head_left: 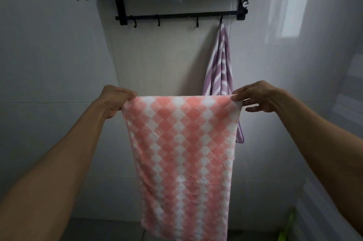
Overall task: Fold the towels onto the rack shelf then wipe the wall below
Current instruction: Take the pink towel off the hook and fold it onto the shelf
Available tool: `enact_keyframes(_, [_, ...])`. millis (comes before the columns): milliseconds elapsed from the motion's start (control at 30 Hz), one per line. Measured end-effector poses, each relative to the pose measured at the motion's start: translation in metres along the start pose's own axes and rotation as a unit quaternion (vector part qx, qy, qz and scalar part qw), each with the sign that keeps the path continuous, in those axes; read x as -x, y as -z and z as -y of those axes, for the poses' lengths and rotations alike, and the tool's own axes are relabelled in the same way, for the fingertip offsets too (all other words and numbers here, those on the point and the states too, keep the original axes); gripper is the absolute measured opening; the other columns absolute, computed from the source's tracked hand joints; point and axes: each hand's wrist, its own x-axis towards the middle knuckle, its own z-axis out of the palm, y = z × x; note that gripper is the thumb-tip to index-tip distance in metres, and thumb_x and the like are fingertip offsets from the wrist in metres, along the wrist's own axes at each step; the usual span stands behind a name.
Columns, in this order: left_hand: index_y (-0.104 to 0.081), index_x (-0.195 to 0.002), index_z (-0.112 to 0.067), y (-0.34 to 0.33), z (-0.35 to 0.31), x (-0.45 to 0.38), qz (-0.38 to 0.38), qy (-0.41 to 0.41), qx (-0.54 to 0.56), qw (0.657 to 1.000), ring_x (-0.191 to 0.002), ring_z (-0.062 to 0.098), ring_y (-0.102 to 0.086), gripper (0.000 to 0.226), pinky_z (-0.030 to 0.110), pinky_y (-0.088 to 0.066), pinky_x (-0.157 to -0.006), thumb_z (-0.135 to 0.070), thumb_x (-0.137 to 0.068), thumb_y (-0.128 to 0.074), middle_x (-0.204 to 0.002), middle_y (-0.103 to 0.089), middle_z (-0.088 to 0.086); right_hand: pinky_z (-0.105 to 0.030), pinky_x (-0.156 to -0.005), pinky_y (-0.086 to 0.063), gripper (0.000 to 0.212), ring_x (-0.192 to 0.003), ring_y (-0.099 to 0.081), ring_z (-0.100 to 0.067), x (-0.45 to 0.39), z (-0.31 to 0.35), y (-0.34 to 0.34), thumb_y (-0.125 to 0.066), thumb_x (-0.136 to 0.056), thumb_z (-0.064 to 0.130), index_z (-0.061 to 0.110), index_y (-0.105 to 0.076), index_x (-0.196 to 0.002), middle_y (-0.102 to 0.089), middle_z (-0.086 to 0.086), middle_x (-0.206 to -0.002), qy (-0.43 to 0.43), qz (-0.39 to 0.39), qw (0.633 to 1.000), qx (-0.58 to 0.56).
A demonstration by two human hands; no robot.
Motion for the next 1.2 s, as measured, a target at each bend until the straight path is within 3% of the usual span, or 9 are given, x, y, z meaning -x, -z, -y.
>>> enact_keyframes(200, [-0.075, -0.106, -0.002, 0.010, 0.005, 0.003, 0.109, -0.027, -0.162, 0.980, -0.107, 0.025, -0.062, 0.084, 0.031, -0.052, -0.092, -0.014, -0.026, -0.099, -0.108, -0.070, 0.013, -0.035, -0.076, -0.054, 0.033, -0.094, -0.068, -0.020, 0.007, 0.003, 0.003, -0.087, -0.070, -0.001, 0.010, -0.078, -0.100, -0.077, -0.008, -0.098, 0.005, 0.021, 0.999, 0.037])
enact_keyframes(300, [-0.078, -0.103, -0.006, 0.005, 0.004, 0.004, 0.080, -0.050, -0.290, 0.953, -0.098, 0.027, -0.066, 0.070, 0.038, -0.056, -0.090, -0.005, -0.037, -0.100, -0.097, -0.074, 0.012, -0.034, -0.074, -0.055, 0.032, -0.085, -0.069, -0.017, 0.007, 0.003, 0.001, -0.088, -0.069, -0.001, 0.009, -0.079, -0.098, -0.078, -0.008, -0.095, 0.009, 0.018, 0.997, 0.071])
enact_keyframes(467, [-0.081, -0.089, -0.006, 0.001, 0.005, 0.005, 0.005, -0.096, -0.369, 0.924, -0.071, 0.021, -0.061, 0.045, 0.025, -0.042, -0.065, -0.022, -0.050, -0.099, -0.075, -0.071, 0.013, -0.030, -0.065, -0.056, 0.021, -0.078, -0.063, -0.016, 0.002, -0.002, -0.008, -0.086, -0.077, 0.006, 0.009, -0.076, -0.095, -0.071, -0.007, -0.087, 0.024, 0.002, 0.996, 0.090])
enact_keyframes(633, [-0.081, -0.084, -0.004, 0.004, 0.006, 0.002, -0.028, -0.118, -0.367, 0.922, -0.074, 0.027, -0.063, 0.041, 0.031, -0.048, -0.068, -0.026, -0.054, -0.098, -0.079, -0.073, 0.020, -0.033, -0.065, -0.056, 0.014, -0.098, -0.064, -0.018, -0.007, -0.005, -0.012, -0.080, -0.086, 0.016, 0.010, -0.072, -0.096, -0.069, -0.008, -0.102, 0.043, 0.006, 0.997, 0.064])
enact_keyframes(767, [-0.078, -0.081, -0.006, 0.012, 0.006, -0.003, -0.020, -0.124, -0.306, 0.944, -0.074, 0.026, -0.062, 0.036, 0.030, -0.050, -0.067, -0.022, -0.055, -0.098, -0.076, -0.070, 0.015, -0.037, -0.075, -0.058, 0.014, -0.088, -0.068, -0.021, -0.011, 0.000, -0.014, -0.075, -0.090, 0.016, 0.007, -0.069, -0.099, -0.071, -0.013, -0.101, 0.069, 0.012, 0.997, 0.017])
enact_keyframes(900, [-0.071, -0.098, -0.006, 0.024, -0.004, -0.015, 0.023, -0.093, -0.003, 0.995, -0.080, 0.023, -0.065, 0.034, 0.030, -0.053, -0.074, -0.013, -0.070, -0.088, -0.086, -0.071, 0.010, -0.049, -0.093, -0.056, 0.034, -0.097, -0.071, -0.024, -0.010, 0.018, 0.000, -0.081, -0.083, 0.019, 0.012, -0.066, -0.113, -0.072, -0.010, -0.116, 0.130, 0.034, 0.980, -0.146])
enact_keyframes(967, [-0.071, -0.110, -0.009, 0.015, 0.016, -0.007, 0.088, -0.032, 0.041, 0.995, -0.092, 0.022, -0.069, 0.038, 0.042, -0.049, -0.093, -0.018, -0.075, -0.083, -0.108, -0.075, 0.009, -0.049, -0.091, -0.056, 0.066, -0.105, -0.072, -0.025, -0.003, 0.001, -0.009, -0.094, -0.066, 0.027, 0.016, -0.065, -0.124, -0.074, -0.005, -0.118, 0.098, 0.110, 0.984, -0.100])
enact_keyframes(1067, [-0.072, -0.108, -0.003, -0.010, 0.063, 0.016, 0.096, 0.039, 0.104, 0.989, -0.071, 0.015, -0.073, 0.026, 0.038, -0.056, -0.080, -0.016, -0.086, -0.073, -0.103, -0.076, 0.014, -0.046, -0.082, -0.060, 0.105, -0.099, -0.075, -0.027, 0.000, -0.057, -0.038, -0.104, -0.027, 0.044, 0.010, -0.068, -0.120, -0.078, -0.007, -0.108, 0.028, 0.130, 0.990, -0.044])
enact_keyframes(1200, [-0.071, -0.103, -0.006, -0.013, 0.083, 0.017, 0.074, 0.082, 0.134, 0.985, -0.067, 0.016, -0.072, 0.020, 0.036, -0.055, -0.077, -0.022, -0.090, -0.070, -0.092, -0.075, 0.009, -0.038, -0.066, -0.060, 0.092, -0.088, -0.075, -0.031, -0.003, -0.079, -0.042, -0.094, -0.045, 0.047, -0.006, -0.066, -0.114, -0.078, -0.015, -0.099, -0.009, 0.069, 0.993, -0.092])
